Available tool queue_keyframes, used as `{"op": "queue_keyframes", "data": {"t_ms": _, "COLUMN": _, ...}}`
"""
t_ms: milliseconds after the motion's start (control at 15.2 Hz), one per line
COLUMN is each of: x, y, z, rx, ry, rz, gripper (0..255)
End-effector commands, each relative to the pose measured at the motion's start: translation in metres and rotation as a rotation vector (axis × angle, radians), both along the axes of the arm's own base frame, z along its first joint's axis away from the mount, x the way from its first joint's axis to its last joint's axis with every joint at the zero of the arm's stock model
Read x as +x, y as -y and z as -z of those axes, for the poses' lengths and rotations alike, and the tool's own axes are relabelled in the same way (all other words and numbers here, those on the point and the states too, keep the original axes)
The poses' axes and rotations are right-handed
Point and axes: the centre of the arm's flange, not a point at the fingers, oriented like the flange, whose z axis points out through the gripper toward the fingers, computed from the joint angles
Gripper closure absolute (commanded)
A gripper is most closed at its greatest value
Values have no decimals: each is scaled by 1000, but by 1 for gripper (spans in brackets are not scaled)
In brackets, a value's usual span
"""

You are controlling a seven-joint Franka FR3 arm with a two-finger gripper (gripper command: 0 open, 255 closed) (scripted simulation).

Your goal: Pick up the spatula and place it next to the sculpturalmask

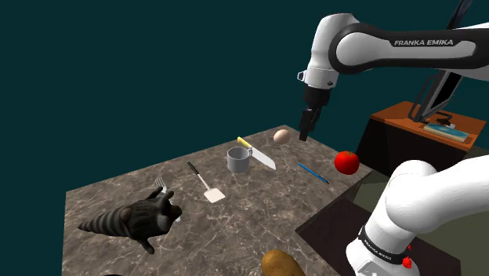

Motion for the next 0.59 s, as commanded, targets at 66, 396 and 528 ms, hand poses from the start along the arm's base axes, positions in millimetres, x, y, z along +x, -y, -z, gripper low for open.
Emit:
{"op": "queue_keyframes", "data": {"t_ms": 66, "x": 8, "y": -8, "z": 7, "rx": -2, "ry": 2, "rz": 11, "gripper": 0}}
{"op": "queue_keyframes", "data": {"t_ms": 396, "x": 47, "y": -47, "z": 41, "rx": -11, "ry": 13, "rz": 67, "gripper": 0}}
{"op": "queue_keyframes", "data": {"t_ms": 528, "x": 64, "y": -62, "z": 54, "rx": -14, "ry": 18, "rz": 90, "gripper": 0}}
